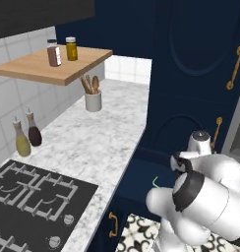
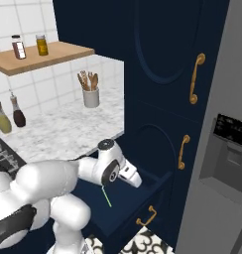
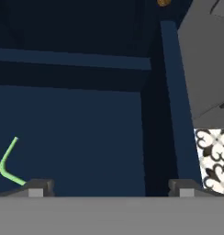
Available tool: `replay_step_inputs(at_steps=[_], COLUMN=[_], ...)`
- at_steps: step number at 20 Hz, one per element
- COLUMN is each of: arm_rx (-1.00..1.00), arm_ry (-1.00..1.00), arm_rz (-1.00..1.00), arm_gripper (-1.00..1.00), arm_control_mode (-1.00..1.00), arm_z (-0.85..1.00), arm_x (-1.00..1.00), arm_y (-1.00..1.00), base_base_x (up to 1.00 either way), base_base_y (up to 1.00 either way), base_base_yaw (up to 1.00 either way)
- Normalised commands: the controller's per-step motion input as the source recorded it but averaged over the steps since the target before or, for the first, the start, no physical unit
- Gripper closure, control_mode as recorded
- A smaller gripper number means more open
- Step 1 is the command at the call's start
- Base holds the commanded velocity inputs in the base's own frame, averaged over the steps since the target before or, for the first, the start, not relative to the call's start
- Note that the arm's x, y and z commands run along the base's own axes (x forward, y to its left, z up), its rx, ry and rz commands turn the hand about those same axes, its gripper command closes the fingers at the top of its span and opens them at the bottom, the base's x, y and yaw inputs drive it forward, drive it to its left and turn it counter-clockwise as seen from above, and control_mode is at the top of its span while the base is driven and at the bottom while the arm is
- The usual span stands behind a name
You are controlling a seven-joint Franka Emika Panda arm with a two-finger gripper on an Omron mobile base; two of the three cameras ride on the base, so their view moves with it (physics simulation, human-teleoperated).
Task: Take a straw from the drawer in front and place it inside the glass cup on the dining counter.
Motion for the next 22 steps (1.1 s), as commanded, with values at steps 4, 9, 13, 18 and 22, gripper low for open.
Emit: replay_step_inputs(at_steps=[4,9,13,18,22], arm_rx=[0.03,0.01,0.0,0.03,0.14], arm_ry=[0.2,0.34,0.36,0.24,0.11], arm_rz=[0.26,0.2,0.16,0.13,0.09], arm_gripper=[-1.0,-1.0,-1.0,-1.0,-1.0], arm_control_mode=[-1.0,-1.0,-1.0,-1.0,-1.0], arm_z=[0.74,0.12,-0.21,-0.3,-0.53], arm_x=[0.26,0.59,0.44,0.11,0.0], arm_y=[0.9,0.65,0.44,0.25,0.0], base_base_x=[0.0,0.0,0.0,0.0,0.0], base_base_y=[0.0,0.0,0.0,0.0,0.0], base_base_yaw=[0.0,0.0,0.0,0.0,0.0])
